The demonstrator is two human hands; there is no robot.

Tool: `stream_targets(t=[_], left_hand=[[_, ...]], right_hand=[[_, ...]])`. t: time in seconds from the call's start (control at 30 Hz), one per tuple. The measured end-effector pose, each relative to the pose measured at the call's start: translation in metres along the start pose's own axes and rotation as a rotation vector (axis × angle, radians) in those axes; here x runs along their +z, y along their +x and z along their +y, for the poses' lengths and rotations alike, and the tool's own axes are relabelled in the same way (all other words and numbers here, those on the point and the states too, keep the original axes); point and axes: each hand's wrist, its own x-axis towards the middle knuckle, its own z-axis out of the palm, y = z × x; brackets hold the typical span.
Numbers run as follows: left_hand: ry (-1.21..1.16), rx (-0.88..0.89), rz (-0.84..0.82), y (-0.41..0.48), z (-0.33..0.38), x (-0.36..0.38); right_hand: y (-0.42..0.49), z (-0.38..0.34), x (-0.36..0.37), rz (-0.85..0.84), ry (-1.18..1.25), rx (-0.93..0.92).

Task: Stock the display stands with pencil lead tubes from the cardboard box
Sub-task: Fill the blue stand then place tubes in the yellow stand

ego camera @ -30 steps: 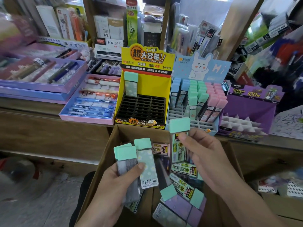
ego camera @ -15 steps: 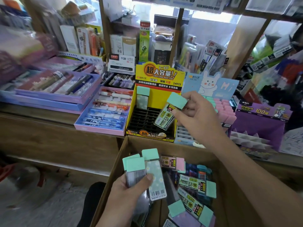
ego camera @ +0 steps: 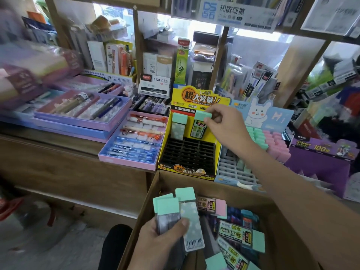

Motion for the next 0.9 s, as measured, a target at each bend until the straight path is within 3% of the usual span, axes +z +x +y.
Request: stream_targets(t=[0.5, 0.9], left_hand=[[0.024, -0.010, 0.009, 0.0050, -0.0006, -0.0027], [0.037, 0.008, 0.014, 0.0066, -0.0033, -0.0050]], right_hand=[[0.0065, 0.0041, 0.0037, -0.115, -0.114, -0.005], [-0.0002, 0.0003, 0.0081, -0.128, -0.360, -0.171]])
